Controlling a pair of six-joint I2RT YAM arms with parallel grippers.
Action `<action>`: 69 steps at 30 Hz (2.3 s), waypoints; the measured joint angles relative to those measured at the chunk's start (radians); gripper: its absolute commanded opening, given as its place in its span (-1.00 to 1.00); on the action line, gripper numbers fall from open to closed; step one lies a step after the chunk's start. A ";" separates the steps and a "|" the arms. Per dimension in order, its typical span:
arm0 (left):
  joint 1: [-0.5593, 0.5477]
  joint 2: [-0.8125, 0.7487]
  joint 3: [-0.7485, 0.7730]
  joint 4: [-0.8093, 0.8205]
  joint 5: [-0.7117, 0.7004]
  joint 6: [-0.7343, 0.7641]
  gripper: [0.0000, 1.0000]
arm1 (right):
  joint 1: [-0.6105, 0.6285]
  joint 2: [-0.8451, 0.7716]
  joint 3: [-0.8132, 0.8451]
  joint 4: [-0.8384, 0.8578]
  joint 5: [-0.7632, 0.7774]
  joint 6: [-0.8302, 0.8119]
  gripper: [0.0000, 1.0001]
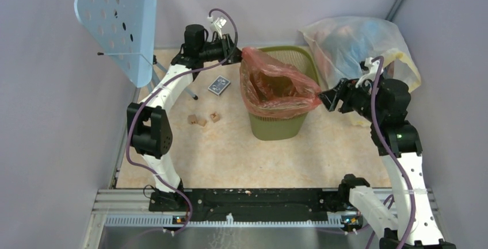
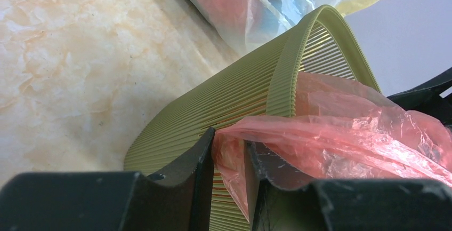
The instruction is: Put the trash bags into the trash bin
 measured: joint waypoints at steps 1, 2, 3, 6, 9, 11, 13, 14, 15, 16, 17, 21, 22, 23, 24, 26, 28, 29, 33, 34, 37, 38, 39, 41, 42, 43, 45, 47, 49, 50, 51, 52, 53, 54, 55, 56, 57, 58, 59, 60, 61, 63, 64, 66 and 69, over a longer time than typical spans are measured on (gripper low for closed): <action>0.000 0.000 0.000 -0.001 0.000 0.003 -0.36 | 0.000 0.000 0.004 0.003 -0.002 -0.007 0.33; 0.000 0.000 0.000 -0.001 0.000 0.005 -0.36 | 0.000 0.000 0.011 0.002 -0.004 -0.012 0.33; 0.000 0.000 0.000 -0.001 0.000 0.006 -0.36 | 0.000 0.001 0.019 0.002 -0.007 -0.016 0.33; 0.000 0.000 0.000 -0.008 0.000 0.010 -0.36 | 0.000 -0.001 0.038 0.012 -0.023 -0.020 0.34; 0.000 0.000 0.000 -0.016 0.000 0.015 -0.36 | 0.000 -0.003 0.040 0.017 -0.039 -0.019 0.27; 0.000 0.000 0.000 -0.020 0.000 0.018 -0.36 | 0.000 -0.006 0.037 0.016 -0.046 -0.019 0.27; 0.000 0.000 0.000 -0.023 0.000 0.021 -0.36 | 0.000 -0.014 0.024 0.016 -0.051 -0.019 0.20; 0.000 0.000 0.000 -0.024 0.000 0.021 -0.37 | 0.000 -0.019 0.019 0.010 -0.051 -0.019 0.15; 0.000 0.000 0.000 -0.024 0.000 0.022 -0.36 | 0.000 -0.020 0.018 0.000 -0.052 -0.019 0.10; 0.000 0.000 0.000 -0.025 0.000 0.023 -0.37 | 0.000 -0.021 0.018 -0.004 -0.053 -0.020 0.05; 0.000 0.000 0.000 -0.026 0.000 0.024 -0.37 | 0.000 -0.023 0.018 -0.006 -0.054 -0.021 0.03; 0.000 -0.001 -0.001 -0.028 0.000 0.023 -0.37 | 0.000 -0.034 0.005 -0.001 -0.065 -0.022 -0.05; 0.000 -0.003 -0.004 -0.028 0.000 0.023 -0.37 | 0.000 -0.039 -0.008 0.000 -0.069 -0.020 -0.12; 0.000 -0.005 -0.007 -0.029 0.000 0.023 -0.37 | 0.000 -0.044 -0.028 0.003 -0.074 -0.018 -0.24; 0.000 -0.008 -0.010 -0.028 0.000 0.023 -0.37 | 0.000 -0.050 -0.047 0.006 -0.080 -0.014 -0.34; 0.000 -0.011 -0.012 -0.029 0.000 0.023 -0.37 | 0.000 -0.060 -0.094 0.013 -0.090 -0.004 -0.70; 0.000 -0.011 -0.012 -0.028 0.000 0.023 -0.37 | 0.000 -0.064 -0.142 0.025 -0.095 0.018 -0.91; 0.000 -0.011 -0.013 -0.029 0.000 0.023 -0.37 | 0.000 -0.063 -0.147 0.025 -0.095 0.017 -0.93; 0.000 -0.012 -0.017 -0.029 0.000 0.023 -0.38 | 0.000 -0.061 -0.180 0.033 -0.092 0.034 -0.50; 0.000 -0.012 -0.018 -0.029 0.000 0.023 -0.38 | 0.000 -0.060 -0.184 0.036 -0.090 0.035 -0.32; 0.000 -0.012 -0.021 -0.029 0.000 0.023 -0.38 | 0.000 -0.049 -0.182 0.023 -0.080 0.019 -0.09; 0.000 -0.012 -0.022 -0.029 0.000 0.023 -0.38 | 0.000 -0.045 -0.181 0.015 -0.074 0.010 0.00; 0.000 -0.012 -0.023 -0.029 0.000 0.023 -0.38 | 0.000 -0.043 -0.180 0.006 -0.066 0.001 0.09; 0.000 -0.012 -0.023 -0.029 0.000 0.023 -0.38 | 0.000 -0.044 -0.162 -0.027 -0.043 -0.018 0.28; 0.000 -0.012 -0.023 -0.029 0.000 0.023 -0.38 | 0.000 -0.048 -0.151 -0.034 -0.034 -0.024 0.35; 0.000 -0.012 -0.023 -0.029 0.000 0.023 -0.38 | 0.000 -0.055 -0.134 -0.042 -0.023 -0.033 0.39; 0.000 -0.012 -0.023 -0.029 0.000 0.023 -0.38 | 0.000 -0.079 -0.092 -0.051 -0.008 -0.049 0.48; 0.000 -0.012 -0.023 -0.029 0.000 0.023 -0.38 | 0.000 -0.103 -0.056 -0.051 -0.003 -0.060 0.50; 0.000 -0.012 -0.023 -0.029 0.000 0.023 -0.38 | 0.000 -0.122 -0.017 -0.050 -0.004 -0.069 0.50; 0.000 -0.012 -0.023 -0.029 0.000 0.021 -0.38 | 0.000 -0.129 0.008 -0.051 -0.006 -0.073 0.47; 0.000 -0.012 -0.024 -0.027 0.000 0.019 -0.38 | 0.000 -0.131 0.036 -0.050 -0.013 -0.076 0.38; 0.000 -0.012 -0.026 -0.026 0.001 0.016 -0.38 | 0.000 -0.124 0.065 -0.049 -0.029 -0.078 0.27; 0.000 -0.012 -0.029 -0.021 0.001 0.013 -0.38 | 0.000 -0.110 0.100 -0.049 -0.051 -0.083 0.21; 0.000 -0.012 -0.034 -0.019 0.001 0.008 -0.39 | 0.000 -0.088 0.134 -0.050 -0.073 -0.087 0.16; 0.000 -0.012 -0.039 -0.017 0.000 0.005 -0.39 | 0.000 -0.053 0.177 -0.051 -0.101 -0.088 0.14; 0.000 -0.012 -0.044 -0.015 0.001 0.002 -0.38 | 0.001 -0.010 0.219 -0.050 -0.125 -0.091 0.14; 0.000 -0.012 -0.048 -0.014 0.000 0.000 -0.39 | 0.001 0.038 0.258 -0.047 -0.149 -0.092 0.14; 0.000 -0.012 -0.051 -0.014 0.000 -0.001 -0.39 | 0.002 0.083 0.286 -0.042 -0.169 -0.092 0.16; 0.000 -0.012 -0.054 -0.014 0.001 -0.002 -0.39 | 0.002 0.123 0.307 -0.038 -0.185 -0.092 0.16; 0.000 -0.012 -0.055 -0.014 0.001 -0.003 -0.39 | 0.007 0.170 0.324 -0.034 -0.201 -0.092 0.16; 0.000 -0.012 -0.056 -0.014 0.000 -0.003 -0.39 | 0.015 0.211 0.339 -0.036 -0.212 -0.093 0.15; 0.000 -0.012 -0.056 -0.014 0.000 -0.003 -0.38 | 0.048 0.303 0.372 -0.053 -0.217 -0.105 0.14; 0.000 -0.012 -0.056 -0.014 0.000 -0.002 -0.38 | 0.069 0.345 0.388 -0.064 -0.214 -0.115 0.12; 0.000 -0.012 -0.056 -0.014 0.000 -0.002 -0.38 | 0.116 0.423 0.426 -0.095 -0.213 -0.139 0.04; 0.000 -0.012 -0.056 -0.014 0.000 -0.002 -0.39 | 0.164 0.511 0.482 -0.139 -0.212 -0.174 -0.07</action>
